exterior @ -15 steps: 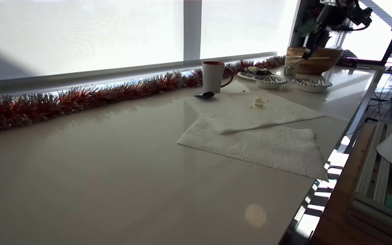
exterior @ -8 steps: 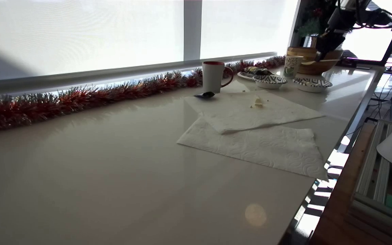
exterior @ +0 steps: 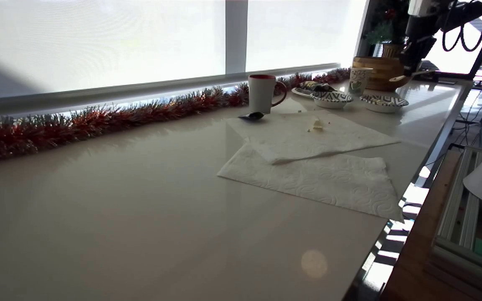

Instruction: Move the contents from one bowl to the next

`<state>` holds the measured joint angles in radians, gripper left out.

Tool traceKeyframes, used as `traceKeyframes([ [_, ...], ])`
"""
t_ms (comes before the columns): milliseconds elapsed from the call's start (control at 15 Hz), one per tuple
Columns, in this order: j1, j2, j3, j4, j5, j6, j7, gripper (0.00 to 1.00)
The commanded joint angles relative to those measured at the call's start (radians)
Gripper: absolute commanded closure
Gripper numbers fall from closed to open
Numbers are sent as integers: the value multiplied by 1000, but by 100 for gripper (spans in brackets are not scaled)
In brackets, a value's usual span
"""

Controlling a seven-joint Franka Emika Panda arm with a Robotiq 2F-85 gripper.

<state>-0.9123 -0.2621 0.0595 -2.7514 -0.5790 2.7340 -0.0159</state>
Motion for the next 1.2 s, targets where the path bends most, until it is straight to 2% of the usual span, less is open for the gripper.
traceKeyframes([
  [0,-53,-51,99,2,-256,-71,164,97],
  [467,-32,-22,223,5,-666,-161,392,97],
  [600,-25,-7,251,4,-742,-189,434,97],
  [800,-15,21,279,3,-785,-224,457,97],
  [867,140,40,139,4,-811,-279,459,97],
  [933,171,48,115,5,-821,-294,462,97],
  [1133,334,63,-22,4,-793,-352,421,97],
])
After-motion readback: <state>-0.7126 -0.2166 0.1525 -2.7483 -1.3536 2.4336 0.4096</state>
